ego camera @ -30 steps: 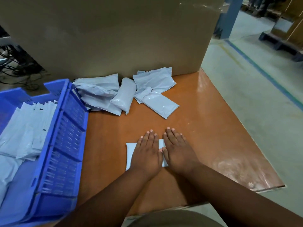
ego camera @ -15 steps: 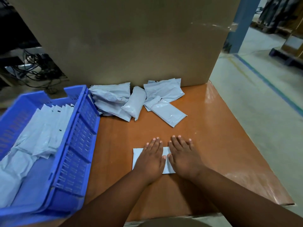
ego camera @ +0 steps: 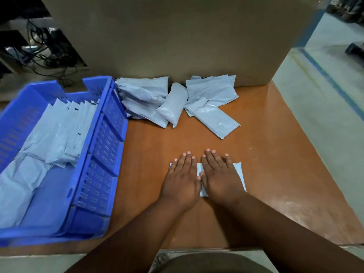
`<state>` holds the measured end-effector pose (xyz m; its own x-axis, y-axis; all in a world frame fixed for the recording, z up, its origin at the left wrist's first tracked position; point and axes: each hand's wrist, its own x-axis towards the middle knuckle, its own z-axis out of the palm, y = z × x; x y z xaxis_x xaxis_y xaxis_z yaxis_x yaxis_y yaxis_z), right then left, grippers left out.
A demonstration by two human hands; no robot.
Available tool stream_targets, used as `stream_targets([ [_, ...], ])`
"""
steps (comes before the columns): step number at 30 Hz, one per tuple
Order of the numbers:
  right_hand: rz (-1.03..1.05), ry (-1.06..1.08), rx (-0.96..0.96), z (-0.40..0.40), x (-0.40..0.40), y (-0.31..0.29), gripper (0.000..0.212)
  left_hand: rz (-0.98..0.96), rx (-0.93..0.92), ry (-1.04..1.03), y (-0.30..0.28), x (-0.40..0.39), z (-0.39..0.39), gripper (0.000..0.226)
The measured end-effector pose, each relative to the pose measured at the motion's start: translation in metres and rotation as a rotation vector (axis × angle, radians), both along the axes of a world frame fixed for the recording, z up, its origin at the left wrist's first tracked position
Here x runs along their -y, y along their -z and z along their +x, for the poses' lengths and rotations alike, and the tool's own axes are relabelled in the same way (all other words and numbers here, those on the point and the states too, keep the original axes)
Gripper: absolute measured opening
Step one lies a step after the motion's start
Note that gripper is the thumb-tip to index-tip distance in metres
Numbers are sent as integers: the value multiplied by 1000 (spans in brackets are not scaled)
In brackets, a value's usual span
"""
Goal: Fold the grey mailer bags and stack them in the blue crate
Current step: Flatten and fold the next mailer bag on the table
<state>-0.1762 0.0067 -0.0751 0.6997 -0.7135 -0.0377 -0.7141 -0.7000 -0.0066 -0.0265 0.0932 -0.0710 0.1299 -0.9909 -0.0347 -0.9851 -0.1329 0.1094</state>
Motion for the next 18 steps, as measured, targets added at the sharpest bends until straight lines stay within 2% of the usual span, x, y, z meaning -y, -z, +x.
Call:
stream_targets([
  [13, 91, -3, 4, 0, 2, -11, 71, 54, 5, 44, -4, -3, 11, 71],
  [18, 64, -61, 84, -12, -14, -36, 70, 52, 2, -21, -25, -47, 21, 75],
])
